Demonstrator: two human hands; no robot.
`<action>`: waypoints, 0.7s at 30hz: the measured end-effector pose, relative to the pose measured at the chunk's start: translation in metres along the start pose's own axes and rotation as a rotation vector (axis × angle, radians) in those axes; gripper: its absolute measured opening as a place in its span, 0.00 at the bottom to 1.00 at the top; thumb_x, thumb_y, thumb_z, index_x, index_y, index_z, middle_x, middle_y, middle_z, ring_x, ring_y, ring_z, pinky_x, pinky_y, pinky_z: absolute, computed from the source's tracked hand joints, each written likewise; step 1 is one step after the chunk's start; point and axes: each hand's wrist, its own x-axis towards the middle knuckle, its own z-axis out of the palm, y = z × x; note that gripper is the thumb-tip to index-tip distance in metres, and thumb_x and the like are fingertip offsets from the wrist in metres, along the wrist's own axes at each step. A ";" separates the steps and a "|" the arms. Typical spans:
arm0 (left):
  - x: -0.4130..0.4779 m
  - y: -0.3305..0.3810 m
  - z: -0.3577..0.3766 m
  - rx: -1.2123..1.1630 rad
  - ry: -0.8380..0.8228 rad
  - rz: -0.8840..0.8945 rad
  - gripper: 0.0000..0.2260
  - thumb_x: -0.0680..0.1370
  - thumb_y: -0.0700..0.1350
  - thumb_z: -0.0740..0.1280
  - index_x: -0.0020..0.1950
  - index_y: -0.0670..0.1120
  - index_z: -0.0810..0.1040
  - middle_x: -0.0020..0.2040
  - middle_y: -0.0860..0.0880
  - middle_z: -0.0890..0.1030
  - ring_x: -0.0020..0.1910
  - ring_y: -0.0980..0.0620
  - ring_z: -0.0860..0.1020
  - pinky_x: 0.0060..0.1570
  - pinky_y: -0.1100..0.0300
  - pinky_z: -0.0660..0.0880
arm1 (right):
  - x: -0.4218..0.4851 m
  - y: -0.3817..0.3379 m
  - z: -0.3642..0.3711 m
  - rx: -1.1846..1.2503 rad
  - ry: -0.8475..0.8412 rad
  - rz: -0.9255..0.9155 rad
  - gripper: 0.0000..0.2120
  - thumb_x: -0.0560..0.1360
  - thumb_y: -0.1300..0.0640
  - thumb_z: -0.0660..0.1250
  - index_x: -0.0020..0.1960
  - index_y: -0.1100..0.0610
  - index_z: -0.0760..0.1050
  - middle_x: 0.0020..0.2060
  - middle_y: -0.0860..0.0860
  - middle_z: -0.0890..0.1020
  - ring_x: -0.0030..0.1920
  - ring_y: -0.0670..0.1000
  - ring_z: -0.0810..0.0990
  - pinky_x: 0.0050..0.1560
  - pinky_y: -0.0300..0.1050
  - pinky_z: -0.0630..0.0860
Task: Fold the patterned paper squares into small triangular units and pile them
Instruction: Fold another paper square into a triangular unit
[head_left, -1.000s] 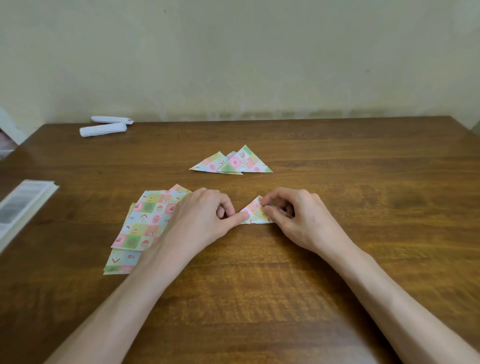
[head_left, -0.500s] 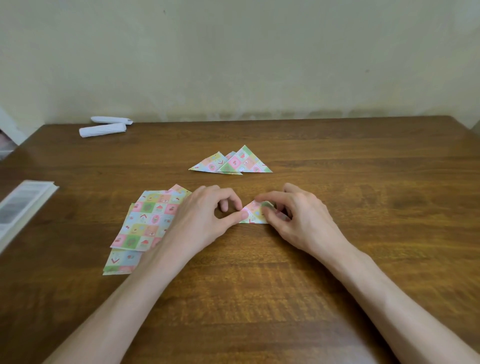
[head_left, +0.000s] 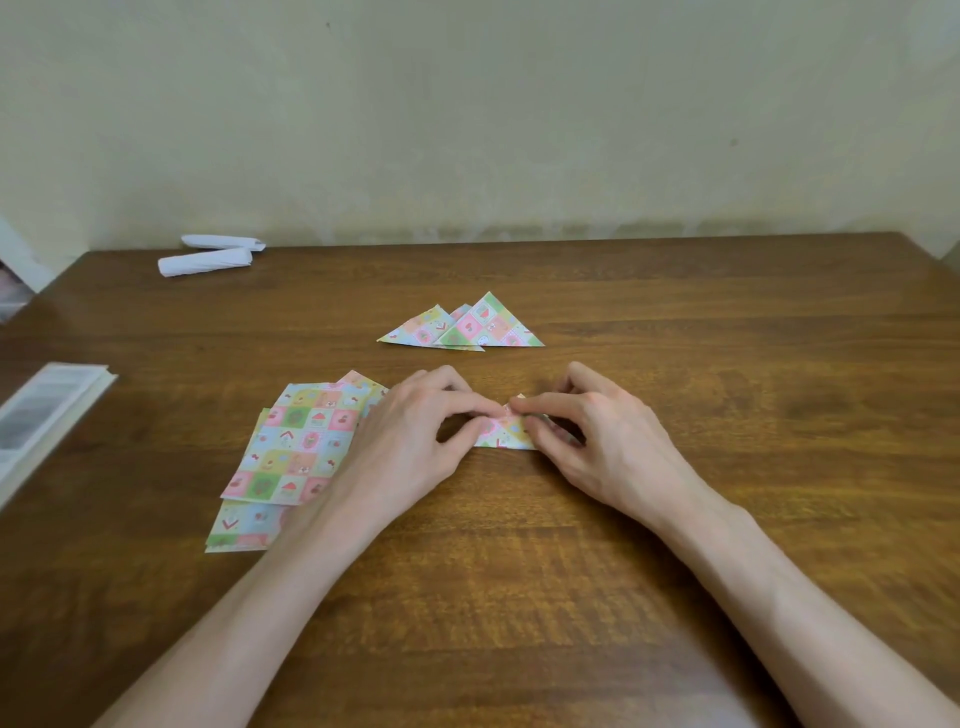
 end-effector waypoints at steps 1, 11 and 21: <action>0.000 0.000 0.000 0.011 -0.004 0.008 0.08 0.80 0.54 0.70 0.57 0.65 0.85 0.48 0.62 0.76 0.49 0.59 0.75 0.47 0.58 0.73 | 0.000 0.001 0.000 0.007 -0.004 -0.003 0.14 0.79 0.43 0.63 0.62 0.38 0.82 0.46 0.43 0.73 0.43 0.42 0.73 0.39 0.41 0.72; 0.004 -0.003 -0.003 0.014 -0.021 0.008 0.07 0.79 0.56 0.72 0.56 0.63 0.86 0.47 0.63 0.76 0.48 0.59 0.74 0.47 0.60 0.70 | 0.002 0.001 -0.001 0.024 -0.013 0.035 0.15 0.80 0.36 0.63 0.62 0.36 0.81 0.47 0.42 0.73 0.43 0.42 0.74 0.39 0.41 0.72; 0.006 -0.002 -0.006 -0.022 0.013 -0.081 0.03 0.75 0.54 0.76 0.44 0.59 0.84 0.39 0.60 0.79 0.44 0.59 0.77 0.47 0.59 0.69 | 0.007 -0.010 0.003 0.022 0.035 0.155 0.14 0.75 0.32 0.68 0.53 0.39 0.82 0.40 0.43 0.72 0.43 0.42 0.72 0.33 0.39 0.63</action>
